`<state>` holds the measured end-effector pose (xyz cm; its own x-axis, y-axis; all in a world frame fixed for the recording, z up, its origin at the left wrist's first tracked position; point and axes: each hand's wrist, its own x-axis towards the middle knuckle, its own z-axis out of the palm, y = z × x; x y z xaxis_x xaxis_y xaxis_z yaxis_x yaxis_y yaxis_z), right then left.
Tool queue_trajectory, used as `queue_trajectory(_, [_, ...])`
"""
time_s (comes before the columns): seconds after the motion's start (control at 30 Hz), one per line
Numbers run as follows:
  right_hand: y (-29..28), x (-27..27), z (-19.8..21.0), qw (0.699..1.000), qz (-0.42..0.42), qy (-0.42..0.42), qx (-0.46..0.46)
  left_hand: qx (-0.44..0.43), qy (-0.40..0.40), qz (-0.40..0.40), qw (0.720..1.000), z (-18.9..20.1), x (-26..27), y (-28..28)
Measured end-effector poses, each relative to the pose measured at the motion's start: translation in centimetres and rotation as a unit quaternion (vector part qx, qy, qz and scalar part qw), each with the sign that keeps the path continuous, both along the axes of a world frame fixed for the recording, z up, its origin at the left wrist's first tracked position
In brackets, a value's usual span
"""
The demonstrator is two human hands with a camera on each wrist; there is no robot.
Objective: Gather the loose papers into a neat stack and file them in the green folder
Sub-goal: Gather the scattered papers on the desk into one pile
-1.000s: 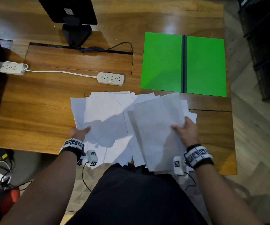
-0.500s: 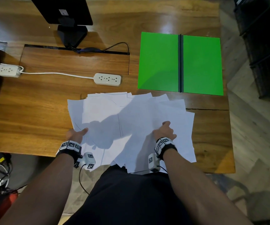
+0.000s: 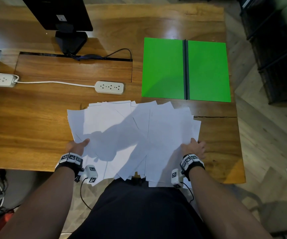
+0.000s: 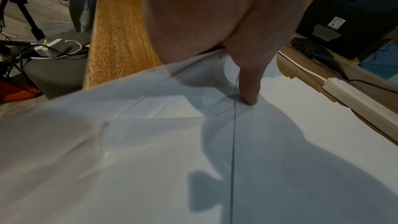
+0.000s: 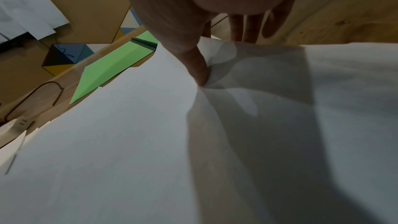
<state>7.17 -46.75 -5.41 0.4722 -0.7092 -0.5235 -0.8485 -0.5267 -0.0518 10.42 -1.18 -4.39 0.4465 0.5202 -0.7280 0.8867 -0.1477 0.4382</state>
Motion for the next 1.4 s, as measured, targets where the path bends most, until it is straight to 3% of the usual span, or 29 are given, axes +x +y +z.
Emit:
queue_trajectory(0.43, [1.2, -0.9, 0.7, 0.992, 0.084, -0.041, -0.081, -0.015, -0.032, -0.001, 0.999, 0.5, 0.0, -0.4])
queue_trajectory(0.6, [0.8, -0.6, 0.4, 0.988, 0.118, -0.097, -0.015, -0.019, -0.029, -0.005, 0.999, 0.6, 0.0, -0.2])
queue_trajectory(0.8, [0.0, -0.2, 1.8, 0.968, 0.086, -0.198, 0.125, -0.021, -0.020, -0.004, 1.000, 0.5, -0.1, -0.1])
queue_trajectory(0.97, [0.0, 0.4, 1.8, 0.957, 0.005, -0.189, 0.220, -0.007, -0.010, -0.008, 1.000, -0.6, 0.0, 0.6])
queue_trajectory(1.07, [0.1, 1.0, 1.9, 0.960, 0.014, -0.155, 0.234, -0.005, -0.007, -0.019, 1.000, -1.5, 0.1, 1.1])
queue_trajectory(1.17, [0.0, 1.7, 2.6, 0.953, 0.027, -0.172, 0.249, -0.022, -0.020, -0.005, 1.000, -1.4, 0.2, 0.9])
queue_trajectory(1.3, [0.6, 2.6, 8.8, 0.919, 0.037, -0.264, 0.289, -0.026, -0.042, 0.026, 0.998, -1.2, 0.3, 0.9])
queue_trajectory(1.4, [1.6, 3.0, 14.5, 0.885, 0.103, -0.311, 0.330, -0.042, -0.030, 0.046, 0.998, -6.8, -0.4, 3.5])
